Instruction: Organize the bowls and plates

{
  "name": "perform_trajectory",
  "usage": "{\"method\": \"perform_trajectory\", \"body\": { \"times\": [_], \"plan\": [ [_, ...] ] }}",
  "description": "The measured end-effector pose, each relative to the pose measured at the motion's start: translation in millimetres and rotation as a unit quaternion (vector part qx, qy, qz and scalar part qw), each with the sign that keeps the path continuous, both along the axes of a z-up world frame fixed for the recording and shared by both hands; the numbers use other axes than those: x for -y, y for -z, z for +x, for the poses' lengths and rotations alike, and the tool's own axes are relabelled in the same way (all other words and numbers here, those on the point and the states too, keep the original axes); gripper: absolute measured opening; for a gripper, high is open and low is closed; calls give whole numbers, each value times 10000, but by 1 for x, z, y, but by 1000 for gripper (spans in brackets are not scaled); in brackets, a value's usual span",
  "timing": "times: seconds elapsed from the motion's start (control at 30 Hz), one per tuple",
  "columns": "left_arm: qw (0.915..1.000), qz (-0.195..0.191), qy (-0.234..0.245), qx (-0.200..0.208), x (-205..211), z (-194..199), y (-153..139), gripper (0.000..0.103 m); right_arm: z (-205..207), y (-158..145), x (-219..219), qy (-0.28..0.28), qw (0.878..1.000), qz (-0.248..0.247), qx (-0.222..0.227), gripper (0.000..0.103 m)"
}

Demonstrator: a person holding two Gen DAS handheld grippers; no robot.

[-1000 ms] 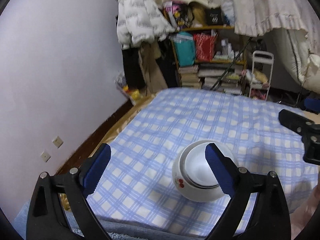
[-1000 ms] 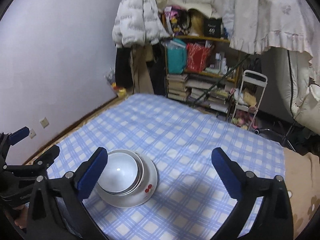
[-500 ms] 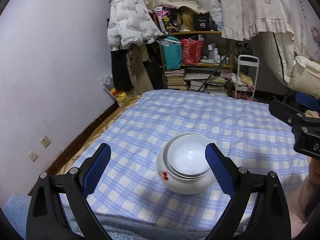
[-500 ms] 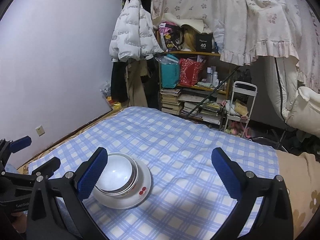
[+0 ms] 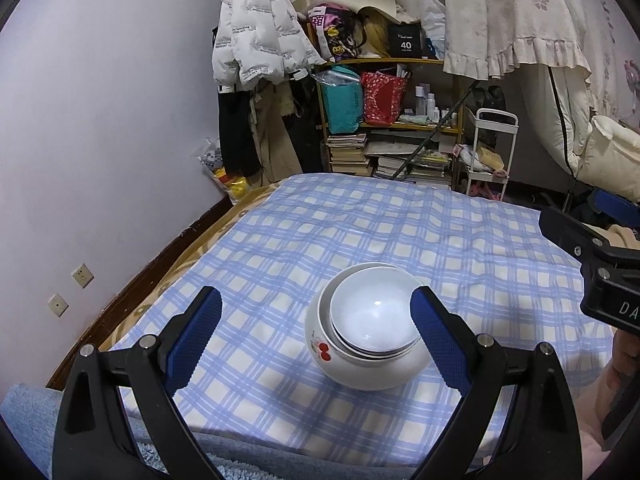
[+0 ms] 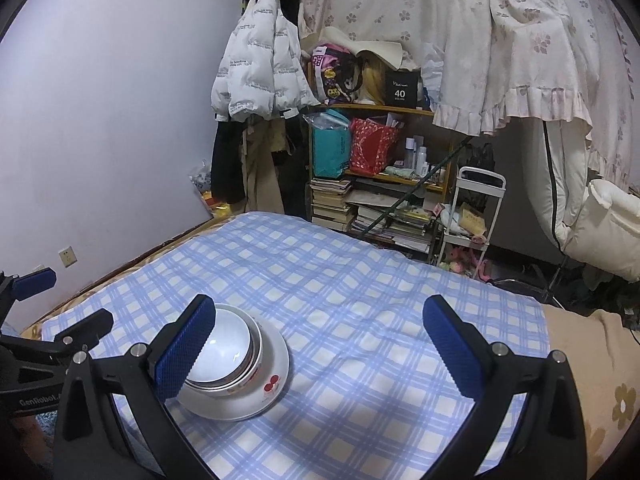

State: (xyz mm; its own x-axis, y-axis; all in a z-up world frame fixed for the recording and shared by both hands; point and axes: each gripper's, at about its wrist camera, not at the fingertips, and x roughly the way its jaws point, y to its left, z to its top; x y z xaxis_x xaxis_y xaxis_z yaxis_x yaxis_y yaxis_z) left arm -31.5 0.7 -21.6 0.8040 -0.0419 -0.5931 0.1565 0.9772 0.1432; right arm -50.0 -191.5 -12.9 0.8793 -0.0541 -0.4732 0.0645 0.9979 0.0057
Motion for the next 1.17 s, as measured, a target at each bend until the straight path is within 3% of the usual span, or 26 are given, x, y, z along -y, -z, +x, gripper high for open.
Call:
{"method": "perform_trajectory", "body": {
  "times": [1.17],
  "plan": [
    [9998, -51, -101, 186, -7, 0, -6, 94, 1, 4, 16, 59, 10000, -11, -43, 103]
  ]
}}
